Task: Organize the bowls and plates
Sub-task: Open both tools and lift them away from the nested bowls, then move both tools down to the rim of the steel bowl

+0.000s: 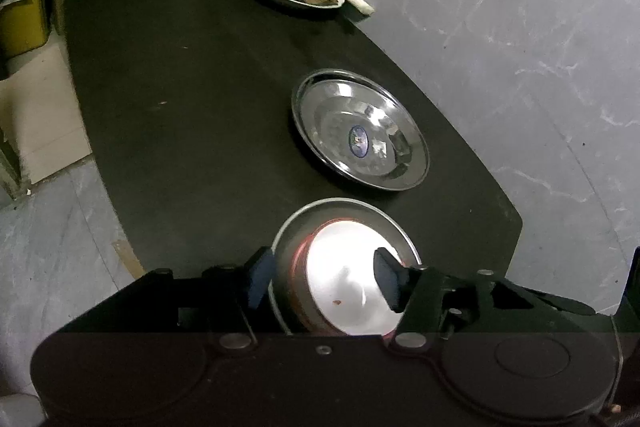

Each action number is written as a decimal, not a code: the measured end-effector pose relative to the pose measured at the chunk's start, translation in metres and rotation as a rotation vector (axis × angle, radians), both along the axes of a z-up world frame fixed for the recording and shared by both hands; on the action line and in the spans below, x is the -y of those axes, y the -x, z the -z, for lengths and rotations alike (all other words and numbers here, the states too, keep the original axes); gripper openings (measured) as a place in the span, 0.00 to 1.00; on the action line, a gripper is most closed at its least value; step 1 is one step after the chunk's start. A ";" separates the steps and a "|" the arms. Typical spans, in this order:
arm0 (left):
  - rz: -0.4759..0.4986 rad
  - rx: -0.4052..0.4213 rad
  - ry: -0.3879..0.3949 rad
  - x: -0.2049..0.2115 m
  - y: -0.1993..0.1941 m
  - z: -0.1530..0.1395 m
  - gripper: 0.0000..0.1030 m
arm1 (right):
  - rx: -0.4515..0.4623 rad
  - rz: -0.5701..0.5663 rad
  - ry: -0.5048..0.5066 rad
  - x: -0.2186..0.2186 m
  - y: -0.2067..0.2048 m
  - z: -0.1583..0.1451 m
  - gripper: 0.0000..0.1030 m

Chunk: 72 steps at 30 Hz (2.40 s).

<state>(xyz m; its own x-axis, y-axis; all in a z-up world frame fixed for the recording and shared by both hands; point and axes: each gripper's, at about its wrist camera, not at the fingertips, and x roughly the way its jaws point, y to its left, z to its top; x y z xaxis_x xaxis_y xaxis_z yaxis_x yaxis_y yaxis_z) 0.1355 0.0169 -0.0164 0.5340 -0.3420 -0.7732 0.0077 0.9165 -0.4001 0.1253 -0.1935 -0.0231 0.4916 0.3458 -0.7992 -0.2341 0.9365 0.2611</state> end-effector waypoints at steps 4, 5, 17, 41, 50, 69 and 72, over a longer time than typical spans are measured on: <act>-0.038 0.030 0.003 -0.013 0.010 -0.004 0.72 | 0.016 0.010 0.001 -0.002 0.006 -0.003 0.34; -0.046 0.040 0.004 -0.016 0.013 -0.005 0.75 | 0.025 0.013 0.002 -0.003 0.008 -0.004 0.41; -0.202 0.126 0.000 -0.075 0.067 -0.027 0.99 | 0.199 0.055 0.011 -0.019 0.044 -0.033 0.94; -0.488 0.230 -0.165 -0.060 0.122 -0.081 0.99 | 0.297 -0.048 0.056 -0.011 0.046 -0.074 1.00; -0.475 0.218 -0.226 -0.004 0.124 -0.076 0.99 | 0.336 -0.156 0.096 0.016 0.036 -0.082 1.00; -0.286 0.126 -0.313 -0.009 0.085 -0.065 0.99 | 0.227 0.042 0.066 0.057 0.035 -0.053 1.00; -0.253 0.139 -0.271 -0.021 0.075 -0.058 0.99 | 0.246 0.064 0.086 0.050 0.036 -0.061 1.00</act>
